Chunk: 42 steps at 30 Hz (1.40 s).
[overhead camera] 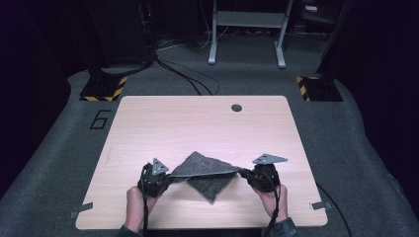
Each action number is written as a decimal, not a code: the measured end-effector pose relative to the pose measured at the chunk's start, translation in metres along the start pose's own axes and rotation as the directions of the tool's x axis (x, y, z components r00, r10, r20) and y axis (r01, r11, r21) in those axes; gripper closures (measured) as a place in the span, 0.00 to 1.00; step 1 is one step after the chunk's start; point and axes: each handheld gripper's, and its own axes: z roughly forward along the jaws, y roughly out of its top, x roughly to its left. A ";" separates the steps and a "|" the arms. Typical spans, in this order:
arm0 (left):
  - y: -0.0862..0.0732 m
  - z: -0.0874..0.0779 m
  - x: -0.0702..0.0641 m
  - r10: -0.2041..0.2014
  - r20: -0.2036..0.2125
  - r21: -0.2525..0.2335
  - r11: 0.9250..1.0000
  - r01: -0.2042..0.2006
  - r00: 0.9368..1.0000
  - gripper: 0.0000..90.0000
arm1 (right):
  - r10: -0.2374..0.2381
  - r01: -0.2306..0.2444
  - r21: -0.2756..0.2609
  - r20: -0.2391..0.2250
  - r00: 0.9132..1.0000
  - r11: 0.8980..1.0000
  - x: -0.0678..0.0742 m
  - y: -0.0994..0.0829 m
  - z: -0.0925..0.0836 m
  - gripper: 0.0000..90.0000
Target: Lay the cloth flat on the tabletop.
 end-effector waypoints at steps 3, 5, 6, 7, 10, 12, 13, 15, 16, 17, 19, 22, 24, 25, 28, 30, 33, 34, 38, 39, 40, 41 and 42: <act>0.006 0.008 0.008 0.000 -0.010 0.006 1.000 0.000 1.000 0.96 | 0.001 -0.001 0.008 0.004 1.000 1.000 -0.005 0.006 0.007 0.96; 0.016 0.015 0.019 0.003 -0.018 0.011 1.000 -0.002 1.000 0.97 | -0.013 0.013 0.015 0.014 1.000 1.000 -0.010 0.016 0.014 0.96; 0.022 0.018 0.024 0.005 -0.033 0.015 1.000 -0.005 0.999 0.97 | -0.024 0.024 0.017 0.024 0.999 1.000 -0.013 0.023 0.018 0.96; 0.027 0.021 0.029 0.004 -0.038 0.010 1.000 -0.003 0.999 0.97 | -0.038 0.038 0.022 0.029 0.999 0.999 -0.018 0.031 0.022 0.96; 0.057 0.031 0.052 0.008 -0.071 0.014 1.000 -0.007 0.997 0.97 | -0.059 0.058 0.030 0.054 0.997 0.998 -0.031 0.058 0.035 0.97; 0.080 0.032 0.066 0.020 -0.089 0.014 1.000 -0.018 0.996 0.97 | -0.074 0.072 0.028 0.078 0.994 0.997 -0.043 0.085 0.045 0.97; 0.095 0.030 0.073 0.036 -0.116 0.017 0.999 -0.034 0.993 0.97 | -0.072 0.069 0.026 0.089 0.993 0.997 -0.046 0.096 0.047 0.97; 0.127 0.019 0.082 0.066 -0.182 -0.009 0.998 -0.069 0.981 0.97 | -0.098 0.098 0.003 0.124 0.987 0.995 -0.052 0.126 0.047 0.97; 0.143 0.010 0.084 0.090 -0.222 -0.028 0.995 -0.099 0.971 0.97 | -0.098 0.102 -0.020 0.143 0.985 0.995 -0.052 0.143 0.044 0.97; 0.157 -0.003 0.085 0.110 -0.260 -0.053 0.990 -0.128 0.959 0.97 | -0.115 0.124 -0.041 0.166 0.979 0.991 -0.052 0.159 0.037 0.97; 0.179 -0.030 0.081 0.162 -0.348 -0.093 0.974 -0.206 0.924 0.97 | -0.146 0.169 -0.101 0.201 0.969 0.980 -0.046 0.189 0.017 0.97; 0.184 -0.058 0.069 0.238 -0.427 -0.107 0.944 -0.311 0.872 0.97 | -0.201 0.240 -0.164 0.220 0.954 0.957 -0.032 0.211 -0.017 0.97; 0.170 -0.062 0.057 0.293 -0.454 -0.086 0.925 -0.369 0.842 0.97 | -0.223 0.263 -0.182 0.212 0.951 0.948 -0.023 0.204 -0.031 0.96; 0.159 -0.060 0.051 0.312 -0.451 -0.078 0.920 -0.385 0.836 0.96 | -0.237 0.274 -0.183 0.203 0.950 0.944 -0.019 0.195 -0.034 0.96; 0.113 -0.039 0.031 0.358 -0.393 -0.022 0.917 -0.398 0.847 0.95 | -0.269 0.293 -0.133 0.175 0.947 0.947 -0.014 0.152 -0.029 0.96; 0.086 -0.023 0.020 0.351 -0.325 0.005 0.929 -0.370 0.878 0.94 | -0.269 0.283 -0.083 0.146 0.952 0.956 -0.014 0.114 -0.017 0.96; 0.041 0.002 0.006 0.289 -0.162 0.029 0.957 -0.289 0.943 0.93 | -0.241 0.243 -0.010 0.093 0.966 0.970 -0.015 0.056 0.006 0.96; 0.025 0.010 0.000 0.261 -0.108 0.043 0.965 -0.257 0.959 0.93 | -0.214 0.214 0.006 0.077 0.974 0.977 -0.015 0.039 0.012 0.96; -0.011 0.020 -0.016 0.175 0.023 0.046 0.983 -0.176 0.984 0.84 | -0.121 0.120 0.063 0.012 0.993 0.991 -0.015 -0.018 0.022 0.92; -0.015 0.020 -0.018 0.164 0.039 0.050 0.985 -0.166 0.986 0.78 | -0.107 0.106 0.071 0.006 0.994 0.992 -0.015 -0.027 0.021 0.90; -0.018 0.018 -0.019 0.147 0.061 0.041 0.988 -0.150 0.987 0.75 | -0.090 0.090 0.074 -0.001 0.996 0.993 -0.015 -0.032 0.020 0.87; -0.021 0.016 -0.020 0.131 0.077 0.033 0.990 -0.134 0.988 0.68 | -0.072 0.072 0.073 -0.009 0.997 0.995 -0.015 -0.038 0.017 0.84; -0.023 0.012 -0.020 0.120 0.080 0.021 0.992 -0.122 0.990 0.61 | -0.048 0.049 0.072 -0.018 0.999 0.996 -0.015 -0.043 0.014 0.82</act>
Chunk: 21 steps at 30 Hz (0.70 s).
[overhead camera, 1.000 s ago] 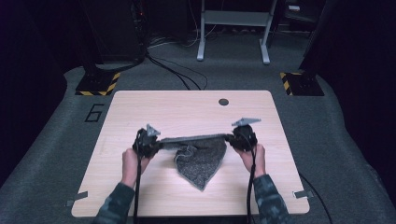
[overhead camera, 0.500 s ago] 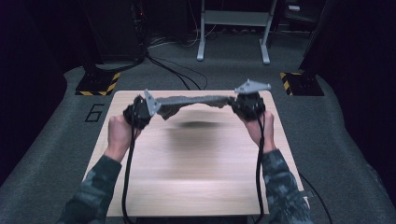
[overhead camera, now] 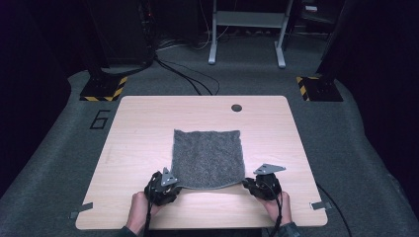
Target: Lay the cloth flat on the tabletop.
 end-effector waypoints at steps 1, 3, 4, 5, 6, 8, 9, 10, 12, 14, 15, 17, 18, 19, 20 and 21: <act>-0.002 -0.004 0.000 -0.025 0.014 -0.015 1.000 0.025 1.000 0.56 | 0.007 -0.007 -0.010 -0.004 1.000 1.000 0.000 -0.003 -0.003 0.78; -0.005 -0.011 0.002 -0.058 0.031 -0.052 0.997 0.060 0.998 0.46 | 0.020 -0.021 -0.023 -0.012 1.000 1.000 -0.001 -0.007 -0.013 0.72; -0.006 -0.015 0.003 -0.082 0.036 -0.072 0.994 0.084 0.996 0.41 | 0.028 -0.028 -0.033 -0.011 1.000 0.999 -0.002 -0.007 -0.017 0.67; -0.006 -0.019 0.005 -0.096 0.043 -0.089 0.991 0.100 0.994 0.38 | 0.037 -0.038 -0.039 -0.009 0.999 0.999 -0.003 -0.006 -0.021 0.65; -0.006 -0.022 0.008 -0.099 0.043 -0.106 0.989 0.103 0.994 0.35 | 0.042 -0.042 -0.047 -0.008 0.999 0.998 -0.004 -0.004 -0.024 0.63; -0.002 -0.025 0.015 -0.120 0.027 -0.128 0.984 0.122 0.992 0.26 | 0.037 -0.037 -0.063 -0.010 0.999 0.997 -0.007 0.004 -0.027 0.53; 0.001 -0.025 0.019 -0.124 0.015 -0.140 0.982 0.125 0.992 0.25 | 0.044 -0.044 -0.070 -0.006 0.999 0.997 -0.007 0.009 -0.026 0.53; 0.005 -0.025 0.025 -0.142 0.008 -0.153 0.978 0.141 0.990 0.22 | 0.037 -0.037 -0.076 -0.007 0.999 0.996 -0.009 0.013 -0.025 0.50; 0.015 -0.023 0.033 -0.156 0.002 -0.167 0.974 0.154 0.988 0.18 | 0.033 -0.033 -0.087 0.004 0.999 0.996 -0.010 0.027 -0.017 0.42; 0.025 -0.017 0.040 -0.177 -0.011 -0.190 0.967 0.171 0.984 0.17 | 0.032 -0.032 -0.095 0.004 0.999 0.995 -0.012 0.039 -0.006 0.36; 0.029 -0.013 0.042 -0.183 -0.014 -0.197 0.964 0.177 0.983 0.16 | 0.045 -0.044 -0.095 0.010 0.999 0.994 -0.011 0.045 0.001 0.31; 0.036 -0.003 0.045 -0.190 -0.033 -0.194 0.964 0.180 0.981 0.14 | 0.025 -0.022 -0.083 0.042 0.999 0.996 -0.011 0.055 0.014 0.25; 0.038 0.002 0.046 -0.193 -0.040 -0.191 0.965 0.182 0.980 0.13 | 0.020 -0.016 -0.074 0.046 0.999 0.997 -0.010 0.059 0.021 0.22; 0.039 0.008 0.047 -0.198 -0.041 -0.186 0.965 0.187 0.979 0.12 | 0.022 -0.018 -0.065 0.055 0.998 0.998 -0.010 0.062 0.028 0.19; 0.040 0.013 0.048 -0.203 -0.039 -0.166 0.967 0.194 0.978 0.12 | 0.010 -0.007 -0.043 0.072 0.997 0.999 -0.009 0.065 0.034 0.17; 0.040 0.019 0.049 -0.208 -0.034 -0.154 0.968 0.200 0.978 0.11 | 0.009 -0.007 -0.033 0.074 0.997 0.999 -0.009 0.067 0.041 0.17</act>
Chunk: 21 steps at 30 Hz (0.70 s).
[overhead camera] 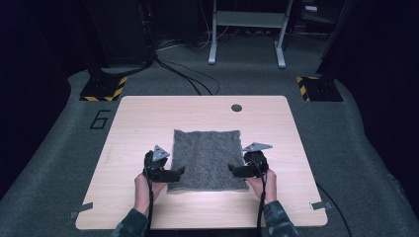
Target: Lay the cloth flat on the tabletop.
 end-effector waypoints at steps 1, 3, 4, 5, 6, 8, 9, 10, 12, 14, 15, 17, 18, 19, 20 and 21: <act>-0.002 0.007 0.001 -0.007 -0.003 0.016 1.000 0.007 1.000 0.10 | -0.008 0.008 0.006 0.004 1.000 1.000 0.000 0.001 0.005 0.16; -0.004 0.015 0.002 -0.016 -0.012 0.031 0.999 0.017 1.000 0.10 | -0.002 0.001 0.026 0.007 1.000 1.000 0.001 0.001 0.016 0.12; -0.006 0.018 0.003 -0.012 -0.015 0.047 0.999 0.013 1.000 0.10 | 0.006 -0.007 0.036 0.013 1.000 0.999 0.001 0.001 0.021 0.10; -0.007 0.021 0.003 -0.011 -0.017 0.058 0.998 0.012 1.000 0.10 | 0.011 -0.012 0.044 0.018 1.000 0.999 0.002 0.001 0.025 0.09; -0.009 0.024 0.002 -0.007 -0.027 0.064 0.998 0.008 1.000 0.10 | 0.006 -0.007 0.049 0.019 1.000 0.999 0.001 0.000 0.029 0.09; -0.011 0.026 0.001 0.000 -0.032 0.082 0.997 0.003 0.999 0.10 | 0.012 -0.013 0.065 0.018 1.000 0.998 0.001 -0.002 0.034 0.08; -0.011 0.028 0.000 0.005 -0.042 0.084 0.996 -0.001 0.999 0.10 | 0.010 -0.011 0.067 0.019 1.000 0.998 0.001 -0.003 0.037 0.08; -0.012 0.028 -0.001 0.014 -0.047 0.089 0.996 -0.010 0.999 0.10 | 0.018 -0.019 0.080 0.018 1.000 0.997 0.002 -0.003 0.039 0.08; -0.013 0.029 -0.001 0.038 -0.057 0.107 0.994 -0.032 0.998 0.10 | 0.007 -0.009 0.096 0.021 1.000 0.995 0.003 -0.005 0.043 0.07; -0.014 0.030 -0.003 0.038 -0.067 0.115 0.993 -0.030 0.997 0.10 | -0.005 0.002 0.108 0.030 1.000 0.994 0.004 -0.007 0.045 0.07; -0.016 0.031 -0.003 0.042 -0.070 0.115 0.993 -0.034 0.997 0.09 | -0.002 -0.001 0.112 0.030 1.000 0.994 0.005 -0.008 0.046 0.07; -0.018 0.032 -0.005 0.047 -0.077 0.121 0.992 -0.037 0.996 0.09 | -0.018 0.013 0.121 0.041 0.999 0.993 0.007 -0.010 0.047 0.07; -0.019 0.033 -0.005 0.052 -0.073 0.130 0.991 -0.042 0.996 0.09 | -0.019 0.014 0.127 0.039 0.999 0.992 0.007 -0.011 0.048 0.06; -0.020 0.033 -0.006 0.056 -0.074 0.136 0.990 -0.046 0.996 0.09 | -0.024 0.019 0.130 0.042 0.999 0.991 0.008 -0.012 0.049 0.06; -0.021 0.034 -0.006 0.052 -0.080 0.129 0.991 -0.041 0.995 0.09 | -0.031 0.025 0.135 0.042 0.999 0.991 0.008 -0.013 0.049 0.06; -0.022 0.034 -0.006 0.054 -0.075 0.128 0.991 -0.044 0.996 0.09 | -0.039 0.033 0.133 0.045 0.998 0.991 0.009 -0.013 0.050 0.06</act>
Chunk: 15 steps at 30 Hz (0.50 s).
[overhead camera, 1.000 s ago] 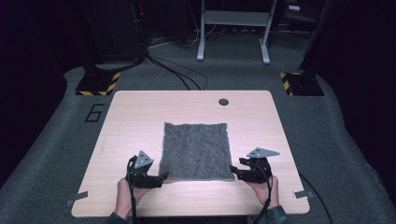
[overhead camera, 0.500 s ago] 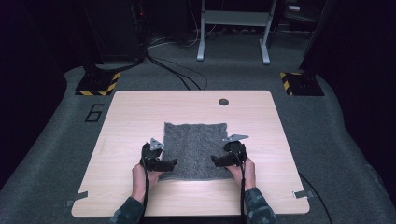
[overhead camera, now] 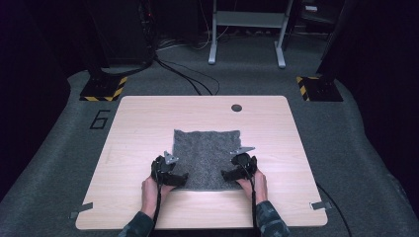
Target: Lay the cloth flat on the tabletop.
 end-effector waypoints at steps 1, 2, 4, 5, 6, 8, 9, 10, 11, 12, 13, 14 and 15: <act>-0.001 0.000 0.000 0.000 0.002 -0.003 1.000 0.000 1.000 0.09 | -0.010 0.010 0.006 0.010 1.000 1.000 0.001 0.000 0.000 0.06; -0.002 0.000 0.000 -0.003 -0.002 -0.009 1.000 0.003 1.000 0.09 | -0.018 0.018 0.010 0.017 1.000 1.000 0.002 -0.001 0.000 0.05; -0.003 -0.001 0.000 -0.011 -0.002 -0.015 1.000 0.011 1.000 0.09 | -0.018 0.018 0.004 0.019 1.000 1.000 0.003 -0.002 0.000 0.05; -0.004 -0.001 0.000 -0.014 0.000 -0.018 1.000 0.014 1.000 0.09 | -0.021 0.021 0.007 0.016 1.000 1.000 0.003 -0.002 0.000 0.05; -0.005 -0.001 0.000 -0.020 0.003 -0.019 1.000 0.020 1.000 0.09 | -0.014 0.014 0.007 0.017 1.000 1.000 0.003 -0.003 -0.001 0.05; -0.007 -0.002 0.000 -0.020 0.007 -0.022 1.000 0.020 1.000 0.09 | -0.021 0.021 -0.006 0.017 1.000 1.000 0.003 -0.004 -0.001 0.05; -0.008 -0.002 0.000 -0.017 0.012 -0.027 0.999 0.018 1.000 0.09 | -0.018 0.018 -0.005 0.014 1.000 1.000 0.003 -0.005 -0.001 0.05; -0.009 -0.003 0.000 -0.022 0.014 -0.031 0.999 0.023 1.000 0.09 | -0.024 0.025 -0.011 0.017 1.000 1.000 0.003 -0.006 -0.002 0.05; -0.009 -0.003 0.000 -0.022 0.014 -0.031 0.999 0.023 1.000 0.09 | -0.022 0.023 -0.020 0.020 1.000 1.000 0.003 -0.008 -0.002 0.05; -0.010 -0.004 -0.001 -0.024 0.012 -0.033 0.999 0.024 1.000 0.09 | -0.022 0.023 -0.020 0.020 1.000 1.000 0.003 -0.008 -0.002 0.05; -0.011 -0.005 -0.001 -0.014 0.014 -0.033 0.999 0.015 1.000 0.09 | -0.015 0.015 -0.022 0.018 1.000 1.000 0.004 -0.009 -0.003 0.05; -0.012 -0.005 -0.002 -0.019 0.011 -0.034 0.999 0.019 1.000 0.09 | -0.022 0.023 -0.032 0.021 1.000 0.999 0.004 -0.011 -0.004 0.05; -0.013 -0.006 -0.002 -0.018 0.013 -0.036 0.999 0.018 1.000 0.09 | -0.014 0.015 -0.032 0.022 1.000 0.999 0.005 -0.013 -0.005 0.05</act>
